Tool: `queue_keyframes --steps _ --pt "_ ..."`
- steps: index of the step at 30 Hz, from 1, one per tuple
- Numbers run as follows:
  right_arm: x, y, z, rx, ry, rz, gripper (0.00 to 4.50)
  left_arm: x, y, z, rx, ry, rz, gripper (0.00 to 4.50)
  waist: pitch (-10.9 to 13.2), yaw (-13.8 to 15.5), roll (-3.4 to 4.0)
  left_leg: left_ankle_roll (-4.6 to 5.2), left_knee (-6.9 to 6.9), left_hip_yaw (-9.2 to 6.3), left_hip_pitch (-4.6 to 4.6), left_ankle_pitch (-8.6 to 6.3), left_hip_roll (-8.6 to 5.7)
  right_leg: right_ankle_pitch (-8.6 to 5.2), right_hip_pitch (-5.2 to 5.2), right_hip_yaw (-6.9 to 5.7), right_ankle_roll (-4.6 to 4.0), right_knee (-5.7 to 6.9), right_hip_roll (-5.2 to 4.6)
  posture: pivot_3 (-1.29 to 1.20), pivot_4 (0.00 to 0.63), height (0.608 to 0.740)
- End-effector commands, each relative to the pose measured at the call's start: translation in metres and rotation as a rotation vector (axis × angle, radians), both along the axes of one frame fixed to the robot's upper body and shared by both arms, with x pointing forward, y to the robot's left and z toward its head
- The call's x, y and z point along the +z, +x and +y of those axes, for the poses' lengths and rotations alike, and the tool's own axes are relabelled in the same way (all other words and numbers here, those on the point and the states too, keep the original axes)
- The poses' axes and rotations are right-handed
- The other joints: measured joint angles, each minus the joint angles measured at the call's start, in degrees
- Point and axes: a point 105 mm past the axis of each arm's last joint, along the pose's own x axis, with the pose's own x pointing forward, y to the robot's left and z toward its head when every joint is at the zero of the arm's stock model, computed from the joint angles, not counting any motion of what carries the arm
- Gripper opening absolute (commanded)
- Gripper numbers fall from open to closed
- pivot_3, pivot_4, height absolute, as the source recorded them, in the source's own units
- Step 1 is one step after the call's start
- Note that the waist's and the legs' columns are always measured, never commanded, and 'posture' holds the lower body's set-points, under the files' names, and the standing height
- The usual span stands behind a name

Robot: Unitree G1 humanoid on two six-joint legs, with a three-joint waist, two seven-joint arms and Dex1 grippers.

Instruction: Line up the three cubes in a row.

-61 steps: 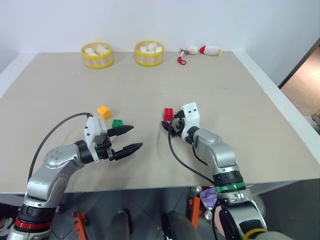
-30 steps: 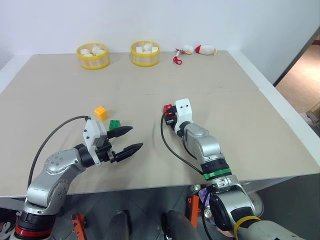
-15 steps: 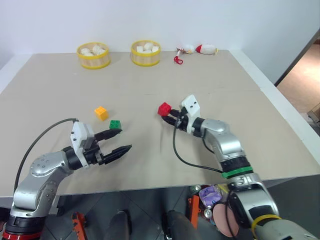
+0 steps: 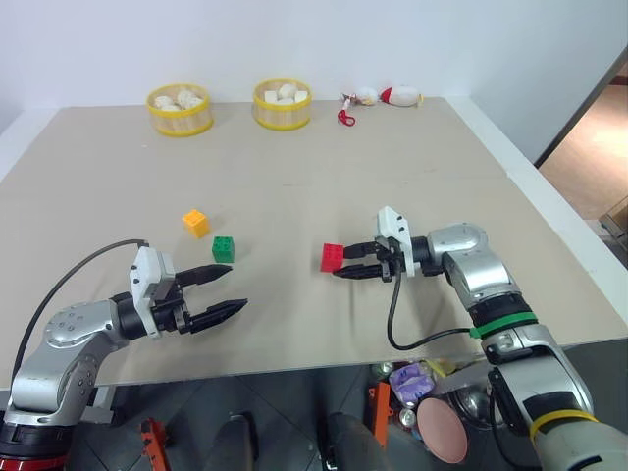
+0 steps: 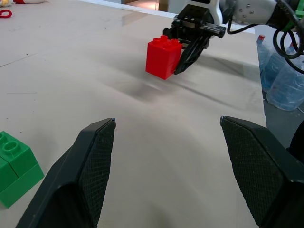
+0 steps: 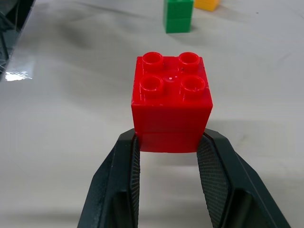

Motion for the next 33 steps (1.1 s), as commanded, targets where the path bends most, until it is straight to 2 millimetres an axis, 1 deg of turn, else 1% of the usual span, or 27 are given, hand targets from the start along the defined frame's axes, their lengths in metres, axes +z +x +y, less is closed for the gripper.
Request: queue_keyframes --steps 1,5,12,22,33 --pt "0.009 0.005 0.003 0.039 -0.019 -0.045 1.16 0.012 -0.004 -0.002 -0.010 -0.005 -0.047 3.65 0.0 0.0 0.00 0.00 0.00 0.01 0.00 0.00 0.00 0.00 0.00 0.01 0.01 0.00 0.00 0.00 0.150 0.740" --pt "0.002 0.005 0.005 0.075 -0.055 -0.036 1.16 0.015 -0.005 -0.003 -0.002 -0.012 -0.057 3.65 0.0 0.0 0.00 -0.01 -0.01 0.01 0.00 -0.02 0.00 -0.02 -0.01 0.02 0.03 0.00 0.01 0.00 0.150 0.740" --pt "-0.007 0.004 0.002 0.108 -0.103 -0.048 1.16 0.016 -0.007 -0.005 0.006 -0.023 -0.060 3.65 0.0 0.0 0.00 0.00 0.00 0.06 0.01 -0.02 0.00 0.00 0.00 0.09 0.05 0.00 0.00 0.00 0.150 0.740" --pt "-0.014 0.005 0.000 0.138 -0.151 -0.047 1.16 0.017 -0.005 -0.007 0.003 -0.032 -0.063 3.65 0.0 0.0 0.00 0.00 0.00 0.12 0.04 -0.02 0.00 0.02 0.00 0.17 0.07 0.01 0.01 0.00 0.150 0.740" --pt "-0.020 0.004 0.008 0.165 -0.165 -0.035 1.16 0.019 -0.006 -0.007 0.014 -0.044 -0.066 3.65 0.0 -0.1 0.00 0.00 0.00 0.14 0.09 -0.02 0.02 0.05 0.01 0.21 0.07 0.03 0.05 0.00 0.150 0.740"
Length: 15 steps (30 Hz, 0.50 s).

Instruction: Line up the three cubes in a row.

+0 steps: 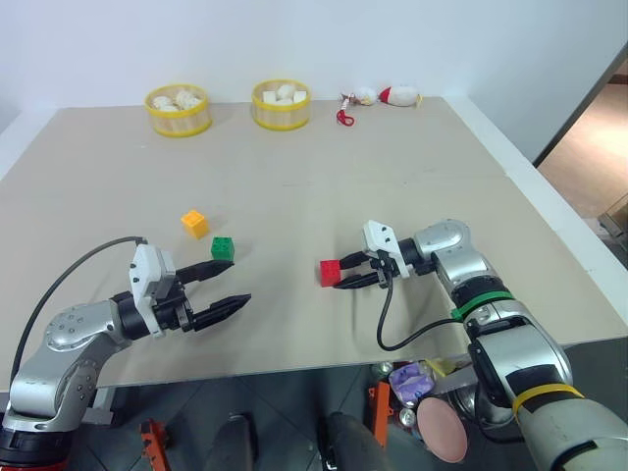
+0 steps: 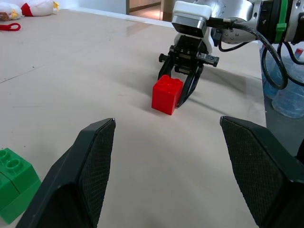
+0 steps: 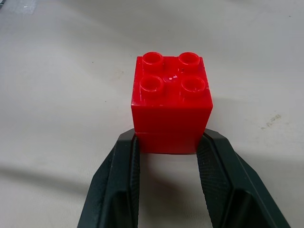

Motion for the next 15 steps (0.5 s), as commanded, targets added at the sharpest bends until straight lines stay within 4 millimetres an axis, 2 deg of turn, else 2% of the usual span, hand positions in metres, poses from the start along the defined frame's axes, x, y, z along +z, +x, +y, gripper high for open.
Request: queue_keyframes --steps 1,6,7,9,12,15 --pt "0.0022 -0.0004 0.0073 0.039 -0.017 -0.011 1.16 0.0100 -0.0039 -0.0012 -0.005 -0.013 -0.038 3.65 0.0 0.0 0.00 0.00 0.00 0.00 0.00 0.00 0.00 0.00 0.00 0.00 0.00 0.00 0.01 0.00 0.150 0.740" --pt "-0.0009 0.0008 0.0077 0.026 -0.014 -0.004 1.16 0.0093 -0.0056 -0.0020 -0.001 -0.016 -0.037 3.65 0.0 0.0 0.00 0.00 0.00 0.02 0.06 0.00 0.06 0.03 0.01 0.05 -0.04 0.02 0.08 0.00 0.150 0.740" --pt "-0.0005 0.0017 0.0081 0.019 -0.009 -0.006 1.66 0.0092 -0.0057 -0.0021 -0.001 -0.016 -0.037 3.65 0.0 0.0 0.00 0.00 0.00 0.03 0.09 0.00 0.07 0.03 0.03 0.05 -0.05 0.02 0.10 0.00 0.150 0.740" --pt "0.0007 0.0035 0.0091 0.009 -0.002 -0.010 1.66 0.0092 -0.0057 -0.0023 0.000 -0.016 -0.037 3.65 0.0 0.0 0.00 0.00 0.00 0.04 0.11 0.00 0.08 0.04 0.04 0.06 -0.06 0.02 0.11 0.00 0.150 0.740" --pt "0.0023 0.0066 0.0085 -0.009 -0.003 -0.018 2.50 0.0092 -0.0056 -0.0028 0.001 -0.016 -0.038 3.65 0.0 -0.1 0.00 0.00 0.00 0.08 0.22 0.00 0.13 0.09 0.07 0.15 -0.15 0.03 0.19 0.00 0.150 0.740" --pt "0.0052 0.0083 0.0061 -0.022 0.002 -0.018 2.62 0.0090 -0.0057 -0.0026 0.003 -0.017 -0.038 3.65 0.0 0.0 0.00 0.00 0.00 0.08 0.29 0.00 0.14 0.13 0.08 0.22 -0.20 0.06 0.25 0.00 0.150 0.740"
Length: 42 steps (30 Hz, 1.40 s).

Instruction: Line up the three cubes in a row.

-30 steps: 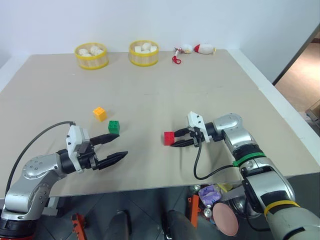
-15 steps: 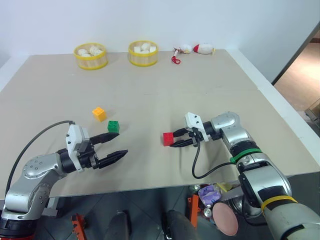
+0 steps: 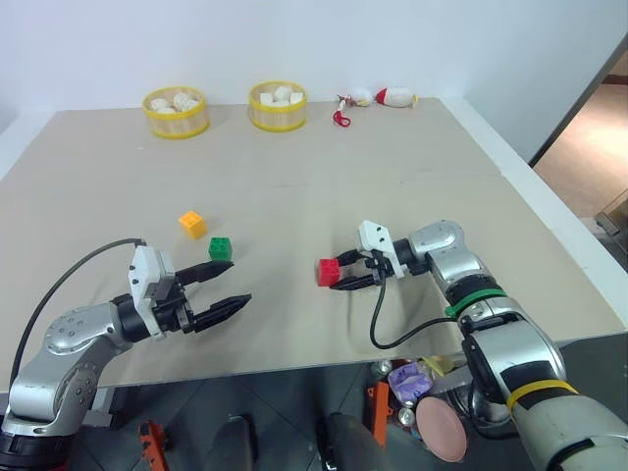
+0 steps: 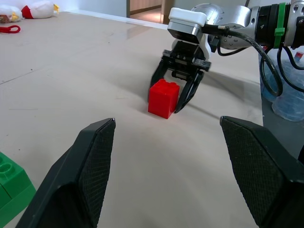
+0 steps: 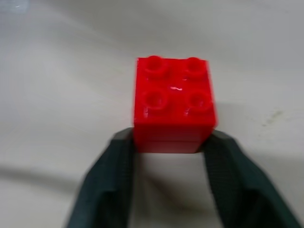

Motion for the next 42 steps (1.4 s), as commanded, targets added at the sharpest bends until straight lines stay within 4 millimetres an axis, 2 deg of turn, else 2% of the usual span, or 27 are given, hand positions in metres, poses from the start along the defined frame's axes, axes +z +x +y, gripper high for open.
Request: queue_keyframes --steps 1,7,15,18,22,27,30,33,37,42 --pt "0.009 0.003 0.000 0.004 -0.004 -0.019 2.62 0.010 -0.004 -0.003 -0.011 -0.006 -0.045 3.65 0.0 0.0 0.00 0.00 0.00 0.00 -0.01 0.00 0.00 -0.01 0.00 0.01 0.01 0.00 0.00 0.00 0.150 0.740" --pt "0.019 0.002 -0.010 0.020 -0.021 -0.011 2.62 0.009 -0.003 -0.004 -0.015 -0.009 -0.043 3.65 0.0 0.1 0.00 0.00 0.00 0.02 -0.01 0.00 -0.01 -0.01 0.00 0.04 0.02 0.00 0.00 0.00 0.150 0.740" --pt "0.040 0.000 -0.047 0.019 -0.117 -0.039 2.62 0.011 0.000 0.002 0.004 -0.011 -0.043 3.65 0.0 0.2 0.01 -0.01 0.01 0.06 -0.08 0.00 -0.03 -0.03 -0.04 0.08 0.06 -0.01 -0.04 0.00 0.150 0.740" --pt "0.063 0.009 -0.057 -0.050 -0.084 -0.107 2.62 0.010 0.002 0.010 0.062 -0.041 -0.027 3.65 0.0 0.1 0.02 -0.01 0.00 0.05 -0.06 0.00 -0.02 -0.03 -0.06 0.08 0.05 -0.01 -0.02 0.00 0.150 0.740" --pt "0.097 0.020 -0.059 -0.124 0.019 -0.218 2.62 0.003 -0.001 0.019 0.169 -0.111 0.031 3.65 0.0 -0.2 0.03 0.02 -0.03 0.09 0.00 -0.03 -0.01 -0.02 -0.08 0.14 0.02 -0.01 -0.01 0.00 0.150 0.740" --pt "0.155 0.044 -0.044 -0.311 0.314 -0.376 2.62 -0.012 0.002 0.032 0.428 -0.234 0.124 3.65 0.0 -0.1 0.04 0.03 -0.01 0.10 -0.05 -0.06 -0.01 -0.03 -0.09 0.18 0.05 0.00 -0.03 0.00 0.150 0.740" --pt "0.169 0.048 -0.026 -0.341 0.436 -0.405 2.62 -0.022 0.004 0.039 0.573 -0.240 0.164 3.65 0.0 0.1 -0.01 0.02 0.01 0.09 -0.03 -0.05 -0.01 0.00 -0.07 0.19 0.06 -0.01 -0.02 0.00 0.150 0.740" --pt "0.170 0.045 -0.002 -0.326 0.518 -0.382 2.62 -0.026 0.011 0.046 0.689 -0.259 0.189 3.65 0.0 0.1 -0.01 0.03 0.03 0.08 -0.04 -0.05 -0.02 0.02 -0.04 0.19 0.09 0.00 -0.02 0.00 0.150 0.740" --pt "0.163 0.025 0.028 -0.250 0.580 -0.333 2.62 -0.030 0.024 0.047 0.767 -0.244 0.211 3.65 0.0 0.3 -0.01 0.03 0.09 0.03 -0.18 -0.05 -0.02 0.07 -0.08 0.15 0.21 -0.01 0.01 0.00 0.150 0.740" --pt "0.143 0.001 0.043 -0.174 0.554 -0.266 2.62 -0.032 0.045 0.044 0.811 -0.203 0.224 3.65 0.0 0.6 -0.02 0.02 0.17 0.04 -0.34 -0.05 -0.07 0.24 -0.14 0.13 0.53 -0.06 -0.05 0.00 0.150 0.740"
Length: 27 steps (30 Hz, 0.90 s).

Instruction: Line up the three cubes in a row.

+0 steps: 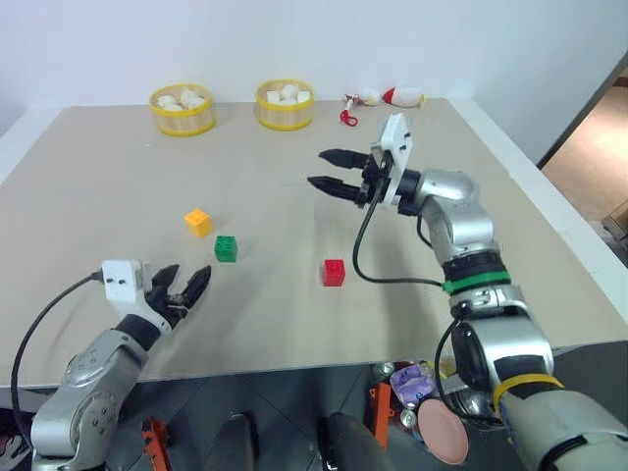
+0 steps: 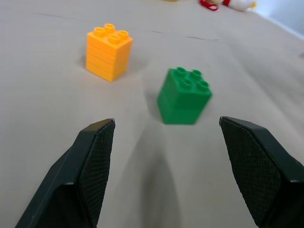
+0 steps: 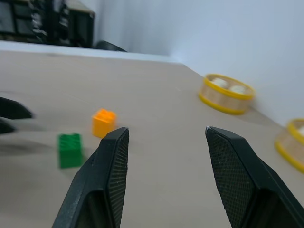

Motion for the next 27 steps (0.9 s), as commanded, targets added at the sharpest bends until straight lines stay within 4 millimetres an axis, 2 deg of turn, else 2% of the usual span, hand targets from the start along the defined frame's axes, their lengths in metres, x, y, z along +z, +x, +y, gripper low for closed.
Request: queue_keyframes --steps 1,5,10,15,27 --pt "0.009 -0.017 0.006 0.056 -0.007 -0.040 2.62 0.003 0.011 -0.001 0.017 0.020 0.002 3.65 0.0 0.0 -0.01 0.00 0.01 0.01 0.00 0.00 0.00 0.00 -0.01 0.00 0.00 -0.01 0.00 0.00 0.150 0.740" --pt "-0.002 -0.028 0.002 0.096 -0.075 -0.016 2.62 0.002 0.025 -0.011 -0.018 0.033 0.023 3.65 0.0 0.0 -0.02 0.00 0.04 0.00 0.01 0.00 0.01 -0.01 -0.01 0.00 -0.11 -0.01 0.03 0.00 0.150 0.740" --pt "-0.013 -0.046 -0.004 0.175 -0.194 -0.019 2.62 0.001 0.033 -0.022 -0.074 0.049 0.043 3.65 0.0 -0.1 -0.04 0.00 0.04 -0.01 0.01 0.00 0.01 0.01 -0.01 0.01 -0.08 -0.01 0.05 0.00 0.150 0.740" --pt "-0.011 -0.045 -0.011 0.156 -0.244 -0.044 2.62 -0.001 0.036 -0.025 -0.099 0.050 0.054 3.65 0.0 -0.4 -0.04 0.00 0.01 -0.02 0.02 0.00 0.01 0.02 -0.03 0.01 -0.05 -0.01 0.08 0.00 0.150 0.740" --pt "-0.007 -0.048 -0.008 0.146 -0.220 -0.072 2.62 -0.018 0.053 -0.034 -0.081 0.113 0.108 3.65 0.0 0.0 -0.06 0.01 0.05 -0.05 0.04 0.01 0.00 0.01 0.02 0.00 -0.17 -0.01 0.07 0.00 0.150 0.740"
